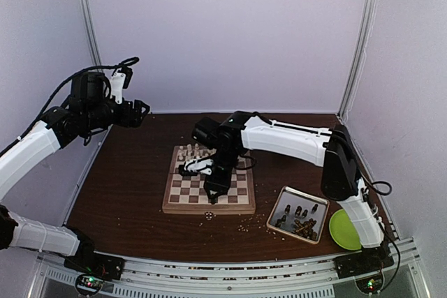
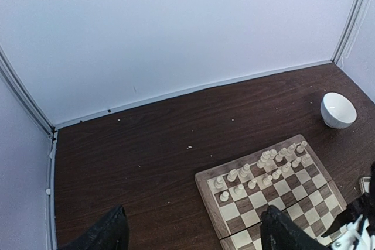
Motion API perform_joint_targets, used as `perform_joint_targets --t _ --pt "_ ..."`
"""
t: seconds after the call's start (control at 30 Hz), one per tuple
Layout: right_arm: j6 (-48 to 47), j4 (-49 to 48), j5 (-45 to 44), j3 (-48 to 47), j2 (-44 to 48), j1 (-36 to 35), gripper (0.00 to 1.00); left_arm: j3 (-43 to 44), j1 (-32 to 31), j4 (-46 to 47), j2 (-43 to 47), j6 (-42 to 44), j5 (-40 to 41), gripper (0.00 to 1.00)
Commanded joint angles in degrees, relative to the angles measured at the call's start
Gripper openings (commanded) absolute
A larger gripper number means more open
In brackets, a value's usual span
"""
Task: Set up the chess pieces on the board
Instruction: Place the bishop on d8, then adjust the bishop at d8.
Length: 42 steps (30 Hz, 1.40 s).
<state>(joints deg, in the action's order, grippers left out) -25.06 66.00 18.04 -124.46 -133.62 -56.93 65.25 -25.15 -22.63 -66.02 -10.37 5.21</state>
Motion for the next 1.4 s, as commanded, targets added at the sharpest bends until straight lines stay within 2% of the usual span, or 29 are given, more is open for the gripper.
perform_joint_targets --t 0.0,0.13,0.23,0.3,0.43,0.53,0.67,0.77,0.87,0.97,1.37 --pt "-0.52 -0.72 1.32 4.03 12.39 1.13 0.47 -0.46 0.43 1.9 -0.58 0.83 0.13 0.79" --pt "-1.72 -4.73 3.09 18.19 24.14 4.26 0.47 -0.34 0.39 1.96 -1.54 1.83 -2.94 0.77" --pt "-2.59 -8.5 3.01 28.6 32.45 7.88 0.46 -0.61 0.22 2.78 -2.45 5.06 -10.91 0.73" --pt "-2.87 -10.78 4.03 34.96 37.31 10.88 0.46 -0.77 -0.87 2.62 -3.13 7.3 -13.48 0.73" --pt "-3.43 -14.34 7.98 46.61 45.34 18.29 0.45 -0.51 -9.27 -1.05 -5.12 12.58 -13.31 0.74" --pt "-3.98 -16.87 6.59 54.83 49.87 22.43 0.45 -0.65 -16.8 -3.85 -7.54 14.06 -12.27 0.74" --pt "-4.58 -21.98 5.85 64.22 55.82 25.9 0.44 -3.5 -21.02 -5.36 -9.41 13.01 -13.36 0.75" --pt "-3.38 -27.74 7.13 70.4 59.73 27.73 0.44 -8.24 -21.82 -1.82 -10.05 11.17 -13.6 0.76" --pt "-4.63 -28.64 6.02 72.1 61.35 28.56 0.44 -11.29 -23.42 2.54 -12.46 9.76 -15.94 0.77" --pt "-5.0 -28.36 6.65 71.96 61.17 29.16 0.44 -11.65 -25.18 4.69 -16.7 9.95 -16.85 0.73" --pt "-7.11 -26.63 8.86 71.39 58.6 29.23 0.44 -14.45 -25.74 17.35 -26.41 8.75 -13.17 0.74"
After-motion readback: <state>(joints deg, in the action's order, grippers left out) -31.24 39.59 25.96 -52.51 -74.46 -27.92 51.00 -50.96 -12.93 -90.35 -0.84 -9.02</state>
